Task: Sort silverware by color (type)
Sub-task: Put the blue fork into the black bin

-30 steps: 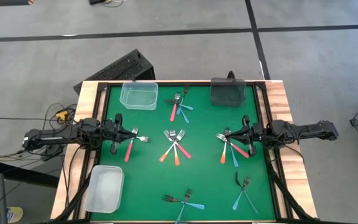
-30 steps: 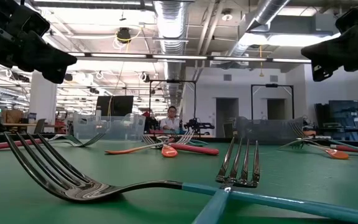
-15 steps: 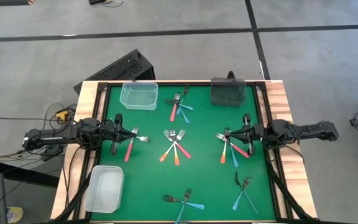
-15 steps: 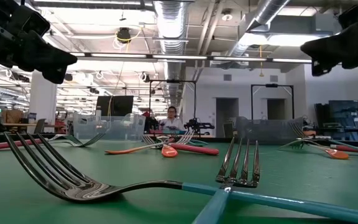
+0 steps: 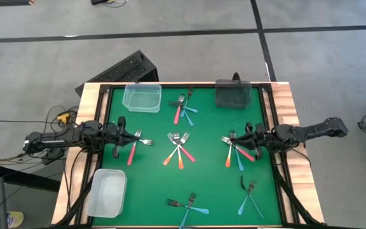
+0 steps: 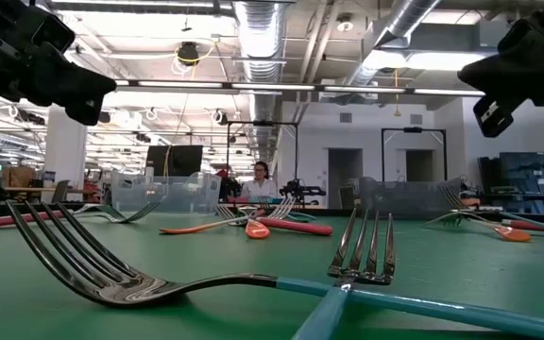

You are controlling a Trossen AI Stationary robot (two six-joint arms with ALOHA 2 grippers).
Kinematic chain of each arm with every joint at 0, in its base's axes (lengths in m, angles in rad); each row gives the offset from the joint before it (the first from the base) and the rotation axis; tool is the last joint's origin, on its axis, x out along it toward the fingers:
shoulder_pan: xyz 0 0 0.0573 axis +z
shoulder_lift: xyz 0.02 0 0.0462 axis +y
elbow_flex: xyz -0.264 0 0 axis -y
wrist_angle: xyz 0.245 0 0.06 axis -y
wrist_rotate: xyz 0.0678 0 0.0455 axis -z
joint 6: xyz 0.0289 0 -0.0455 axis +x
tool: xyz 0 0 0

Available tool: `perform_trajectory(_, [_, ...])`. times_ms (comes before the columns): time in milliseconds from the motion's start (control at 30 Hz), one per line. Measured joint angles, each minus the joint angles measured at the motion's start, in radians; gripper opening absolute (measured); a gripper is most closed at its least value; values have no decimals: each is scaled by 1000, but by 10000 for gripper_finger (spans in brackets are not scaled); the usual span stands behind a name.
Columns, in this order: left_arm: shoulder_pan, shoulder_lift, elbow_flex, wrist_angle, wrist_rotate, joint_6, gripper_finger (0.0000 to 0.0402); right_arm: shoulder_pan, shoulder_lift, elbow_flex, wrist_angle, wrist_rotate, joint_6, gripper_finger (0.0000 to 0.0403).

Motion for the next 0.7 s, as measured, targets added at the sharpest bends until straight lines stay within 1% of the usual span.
perform_trajectory(100, [0, 0, 0, 0, 9, -7, 0, 0, 0, 0, 9, 79, -6, 58])
perform_trajectory(233, [0, 0, -2, 14, -14, -32, 0, -24, 1, 0, 1, 236, -132, 58])
perform_trajectory(267, [0, 0, -3, 25, -14, -33, 0, -33, 1, 0, -10, 273, -123, 58])
perform_trajectory(333, [0, 0, -3, 65, -7, -16, 0, -53, 1, 0, -56, 311, -43, 58])
perform_trajectory(400, [0, 0, -3, 84, 1, 8, 0, -72, 5, 9, -118, 312, 43, 58])
perform_trajectory(500, [0, 0, -3, 100, 3, 3, 0, -82, 53, 27, -159, 275, 155, 60])
perform_trajectory(600, [0, 0, -3, 109, 3, 3, 0, -61, 122, 31, -164, 249, 281, 66])
perform_trajectory(700, [0, 6, -3, 92, 0, 7, 0, -18, 224, 33, -169, 245, 399, 76])
